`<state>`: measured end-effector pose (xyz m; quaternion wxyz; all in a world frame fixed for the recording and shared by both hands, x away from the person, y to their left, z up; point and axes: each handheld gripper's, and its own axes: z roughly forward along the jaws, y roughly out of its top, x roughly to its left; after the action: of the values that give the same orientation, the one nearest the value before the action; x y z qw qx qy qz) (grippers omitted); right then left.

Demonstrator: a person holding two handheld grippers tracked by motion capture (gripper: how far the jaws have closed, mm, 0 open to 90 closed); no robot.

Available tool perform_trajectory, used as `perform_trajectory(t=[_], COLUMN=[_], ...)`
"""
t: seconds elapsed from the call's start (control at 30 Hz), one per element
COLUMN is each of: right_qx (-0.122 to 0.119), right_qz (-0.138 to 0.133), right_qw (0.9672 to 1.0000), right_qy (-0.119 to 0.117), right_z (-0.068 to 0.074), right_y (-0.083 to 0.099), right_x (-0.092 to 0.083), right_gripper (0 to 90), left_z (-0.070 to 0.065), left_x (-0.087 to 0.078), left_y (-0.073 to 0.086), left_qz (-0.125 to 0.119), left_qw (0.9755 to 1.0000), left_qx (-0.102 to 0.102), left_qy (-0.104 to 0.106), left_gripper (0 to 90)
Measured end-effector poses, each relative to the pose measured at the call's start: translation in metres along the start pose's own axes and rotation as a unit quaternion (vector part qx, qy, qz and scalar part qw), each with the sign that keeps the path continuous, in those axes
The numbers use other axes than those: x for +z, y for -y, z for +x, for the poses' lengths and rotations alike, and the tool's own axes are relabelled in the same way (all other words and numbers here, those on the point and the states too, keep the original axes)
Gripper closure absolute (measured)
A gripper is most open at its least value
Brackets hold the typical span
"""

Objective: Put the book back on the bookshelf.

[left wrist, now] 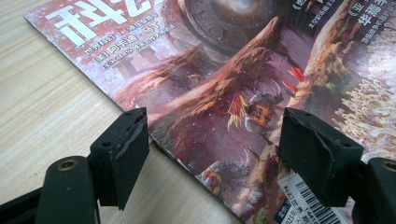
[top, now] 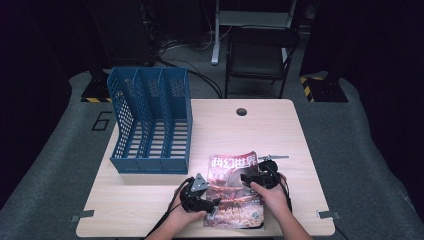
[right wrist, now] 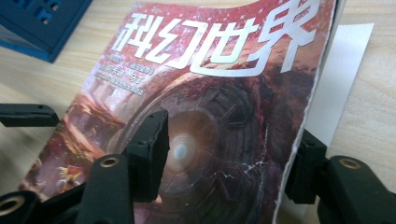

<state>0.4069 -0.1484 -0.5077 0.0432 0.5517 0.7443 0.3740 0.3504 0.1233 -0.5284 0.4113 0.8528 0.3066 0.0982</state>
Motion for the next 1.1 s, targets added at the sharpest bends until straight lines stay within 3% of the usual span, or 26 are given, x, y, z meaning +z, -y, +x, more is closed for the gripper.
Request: perform_trajectory(t=[0.3,0.5,0.67,1.1], right_qx=[-0.020,-0.004,-0.009,-0.019], right_qz=[0.006,0.005,0.000,-0.006], right_qw=[0.9998,1.0000,0.9999,0.9996], right_qy=[0.007,0.002,-0.006,-0.018], right_z=[0.0027,-0.0044,-0.0059,-0.0054], right_y=[-0.0016,-0.0022,-0.0029,-0.0026], right_x=[0.0032,0.0007,-0.0011,-0.0029], right_gripper=[39.4,57.6,69.9,82.9], left_z=[0.0001,0.0001,-0.0002,0.0007], left_x=[0.0000,0.0000,0.0006,0.0005], left_y=[0.0000,0.0000,0.0001,0.0001], left_qz=[0.000,0.000,-0.003,-0.004], left_qw=[1.0000,1.0000,1.0000,1.0000], left_qx=[0.000,0.000,0.000,-0.001], left_qy=[0.000,0.000,-0.003,0.000], left_gripper=[24.3,24.3,24.3,24.9])
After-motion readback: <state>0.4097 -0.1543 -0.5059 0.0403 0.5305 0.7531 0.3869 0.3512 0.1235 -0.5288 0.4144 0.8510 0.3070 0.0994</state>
